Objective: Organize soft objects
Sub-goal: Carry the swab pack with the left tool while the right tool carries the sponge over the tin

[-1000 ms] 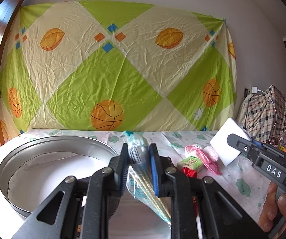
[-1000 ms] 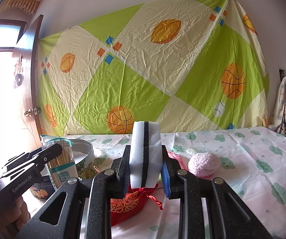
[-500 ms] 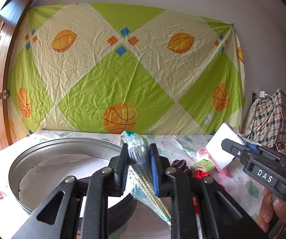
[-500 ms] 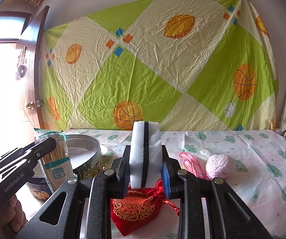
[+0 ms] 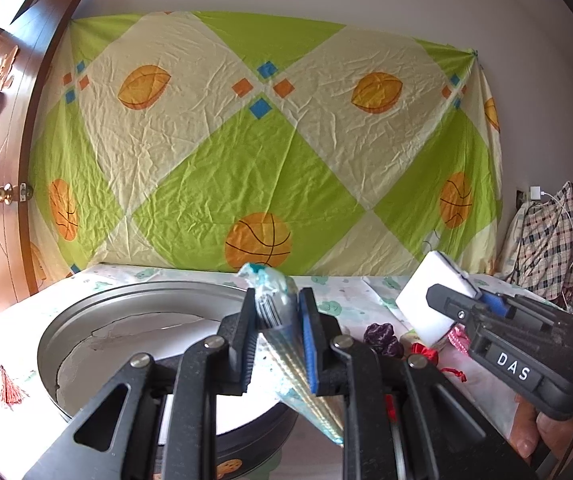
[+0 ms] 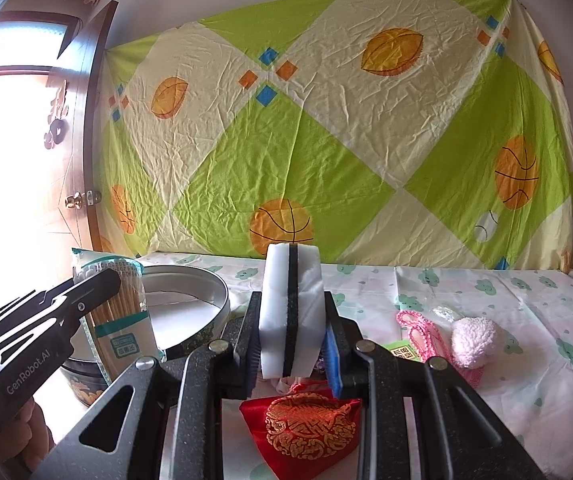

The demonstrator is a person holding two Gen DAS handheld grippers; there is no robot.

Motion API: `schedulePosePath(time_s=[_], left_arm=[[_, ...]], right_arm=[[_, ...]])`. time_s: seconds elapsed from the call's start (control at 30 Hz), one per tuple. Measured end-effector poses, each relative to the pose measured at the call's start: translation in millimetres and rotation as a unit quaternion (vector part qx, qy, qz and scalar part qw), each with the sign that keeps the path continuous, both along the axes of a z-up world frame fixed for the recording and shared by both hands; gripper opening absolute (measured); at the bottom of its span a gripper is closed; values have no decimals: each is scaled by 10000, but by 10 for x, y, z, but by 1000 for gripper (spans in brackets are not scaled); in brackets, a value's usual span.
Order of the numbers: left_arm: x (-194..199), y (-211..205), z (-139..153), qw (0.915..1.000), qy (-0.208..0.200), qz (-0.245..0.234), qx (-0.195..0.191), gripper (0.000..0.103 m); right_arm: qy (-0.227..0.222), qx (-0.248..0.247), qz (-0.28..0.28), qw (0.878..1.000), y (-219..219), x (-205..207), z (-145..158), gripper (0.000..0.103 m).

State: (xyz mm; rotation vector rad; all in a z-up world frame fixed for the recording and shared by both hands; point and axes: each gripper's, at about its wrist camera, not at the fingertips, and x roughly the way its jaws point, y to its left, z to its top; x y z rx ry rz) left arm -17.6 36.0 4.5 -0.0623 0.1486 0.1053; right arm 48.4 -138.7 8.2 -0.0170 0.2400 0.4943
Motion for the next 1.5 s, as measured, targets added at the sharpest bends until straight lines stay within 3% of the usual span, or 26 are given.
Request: schedulePosePath(time_s=[1.0,1.5], left_arm=[[-142,351,184,9994,-205,285,-65,18],[16,694,170,9983,182,526,-172,18]], right_arm=[[-221,-218,531,9981,532,-32,138,29],[-42,-259,843,9961,791,122,271,29]])
